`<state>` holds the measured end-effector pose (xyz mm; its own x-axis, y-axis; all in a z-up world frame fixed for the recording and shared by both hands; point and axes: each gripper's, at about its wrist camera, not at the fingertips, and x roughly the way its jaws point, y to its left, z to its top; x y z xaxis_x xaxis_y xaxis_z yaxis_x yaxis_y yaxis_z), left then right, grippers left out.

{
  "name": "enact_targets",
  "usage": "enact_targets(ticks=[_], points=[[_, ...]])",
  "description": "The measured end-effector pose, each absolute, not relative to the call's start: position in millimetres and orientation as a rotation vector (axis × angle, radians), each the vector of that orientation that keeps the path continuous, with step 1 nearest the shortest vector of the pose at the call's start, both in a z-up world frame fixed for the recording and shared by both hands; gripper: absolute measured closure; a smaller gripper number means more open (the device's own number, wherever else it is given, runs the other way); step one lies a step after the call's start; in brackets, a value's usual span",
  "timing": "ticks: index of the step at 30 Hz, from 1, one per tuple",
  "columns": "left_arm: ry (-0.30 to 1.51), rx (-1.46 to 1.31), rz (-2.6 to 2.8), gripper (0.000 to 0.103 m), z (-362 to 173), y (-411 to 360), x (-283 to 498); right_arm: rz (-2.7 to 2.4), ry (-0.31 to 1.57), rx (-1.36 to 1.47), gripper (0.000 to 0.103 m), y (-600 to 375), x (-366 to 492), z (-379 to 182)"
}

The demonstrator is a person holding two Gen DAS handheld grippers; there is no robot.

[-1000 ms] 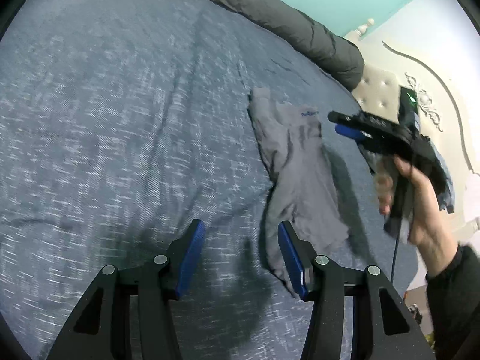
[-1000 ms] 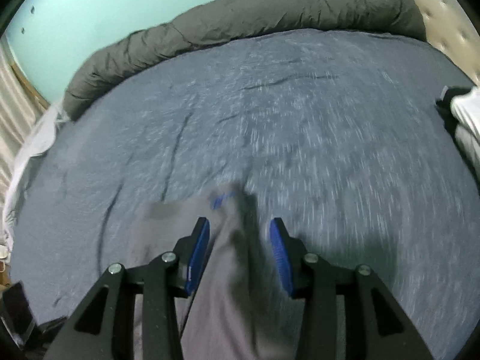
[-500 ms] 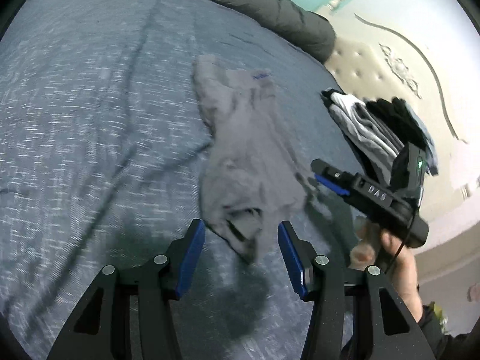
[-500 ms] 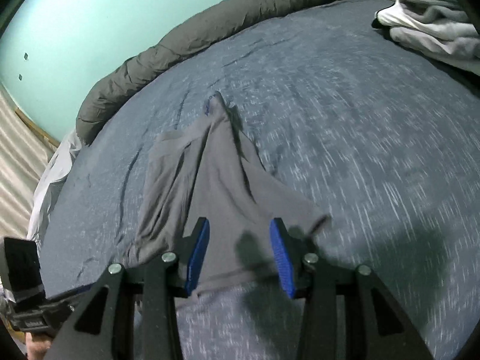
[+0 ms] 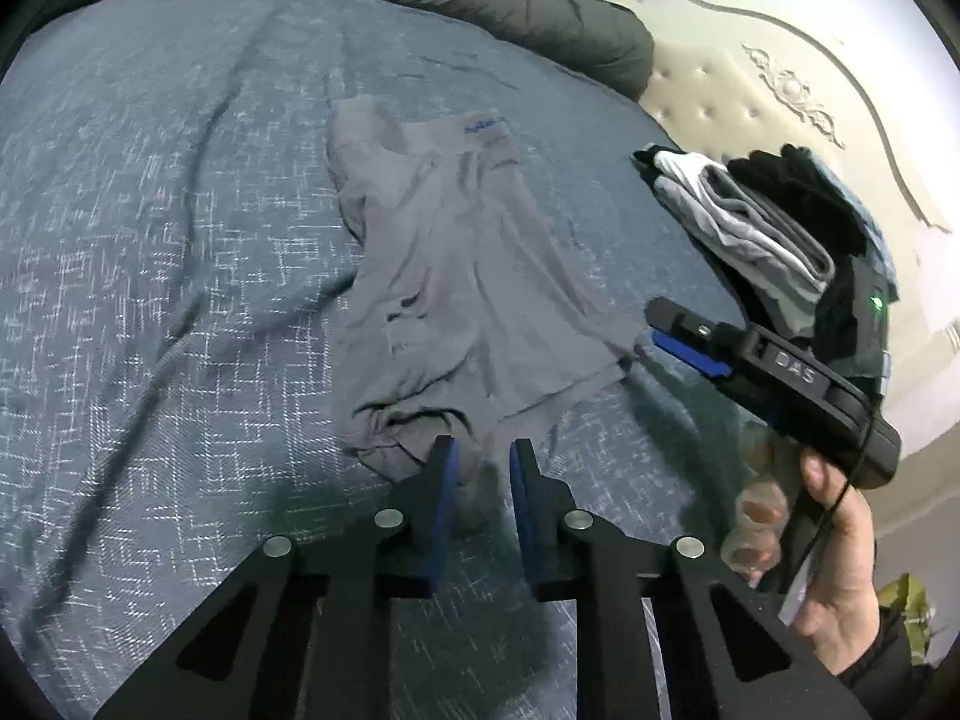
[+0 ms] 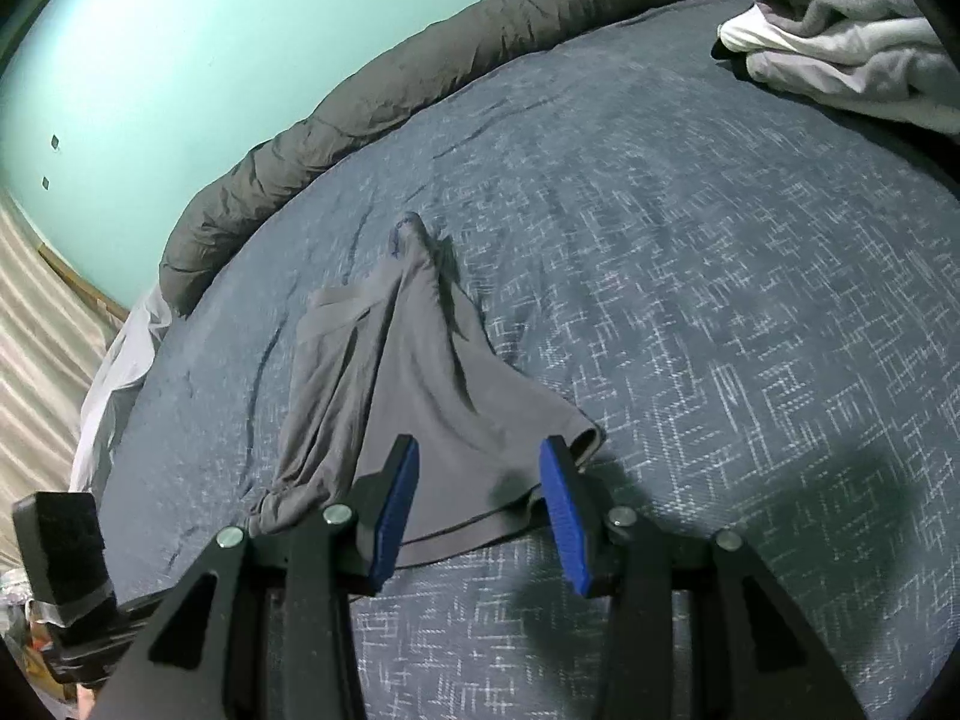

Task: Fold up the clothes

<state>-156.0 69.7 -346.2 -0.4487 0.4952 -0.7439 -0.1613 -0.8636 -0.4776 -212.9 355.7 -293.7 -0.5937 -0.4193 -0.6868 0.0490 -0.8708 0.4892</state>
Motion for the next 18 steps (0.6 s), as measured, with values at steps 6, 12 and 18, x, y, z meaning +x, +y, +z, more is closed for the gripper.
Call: enact_targets(ticks=[6,12,18], points=[[-0.537,-1.336,2.332,0.101,-345.2,66.4,-155.3,-2.491,-0.65,1.245,0.061,358.1,-213.3,-295.5],[-0.695,-1.291,2.274,0.101,-333.6,55.7,-145.1,-2.475,-0.694,1.241,0.061,360.3,-210.9,-294.9],[-0.885,-1.374,2.168,0.101,-356.9,46.2,-135.8,-2.461,-0.694,1.253,0.061,355.4,-208.5,-295.3]])
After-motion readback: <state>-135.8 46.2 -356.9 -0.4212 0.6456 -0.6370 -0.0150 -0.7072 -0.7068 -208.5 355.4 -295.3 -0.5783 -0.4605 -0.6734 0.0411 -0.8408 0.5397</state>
